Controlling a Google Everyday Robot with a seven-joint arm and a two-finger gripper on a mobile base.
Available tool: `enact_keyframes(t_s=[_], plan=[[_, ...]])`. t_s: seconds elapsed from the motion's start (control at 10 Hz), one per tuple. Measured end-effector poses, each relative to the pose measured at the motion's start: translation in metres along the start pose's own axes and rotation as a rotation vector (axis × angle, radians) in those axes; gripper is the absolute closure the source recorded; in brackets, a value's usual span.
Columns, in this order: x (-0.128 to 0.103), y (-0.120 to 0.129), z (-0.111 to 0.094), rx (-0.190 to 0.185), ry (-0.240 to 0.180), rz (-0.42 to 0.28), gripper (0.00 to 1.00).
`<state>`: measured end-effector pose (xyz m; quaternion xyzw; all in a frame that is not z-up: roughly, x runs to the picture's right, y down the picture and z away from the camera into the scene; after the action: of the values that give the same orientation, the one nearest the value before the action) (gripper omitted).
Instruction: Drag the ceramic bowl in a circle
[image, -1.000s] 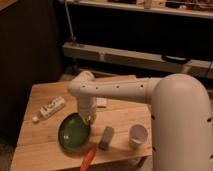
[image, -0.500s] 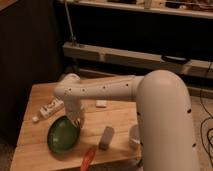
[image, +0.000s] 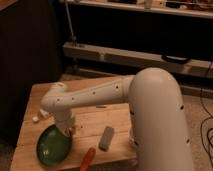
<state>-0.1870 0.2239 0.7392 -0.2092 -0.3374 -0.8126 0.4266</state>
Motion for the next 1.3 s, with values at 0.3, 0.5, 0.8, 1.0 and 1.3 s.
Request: enact_keyframes(t_s=[0.3,0.5,0.8,1.0,1.3], plan=[[-0.001,-0.019,0.003,-0.012,0.001,-0.034,1.0],[0.024,-0.035,0.001,-0.01,0.003,-0.041,1.0],[0.047,-0.057,0.0,-0.011,0.004,-0.057,1.0],[0.051,-0.048,0.0,-0.005,0.005,-0.033,1.0],[0.067,-0.02,-0.002,0.004,0.001,-0.012,1.0]])
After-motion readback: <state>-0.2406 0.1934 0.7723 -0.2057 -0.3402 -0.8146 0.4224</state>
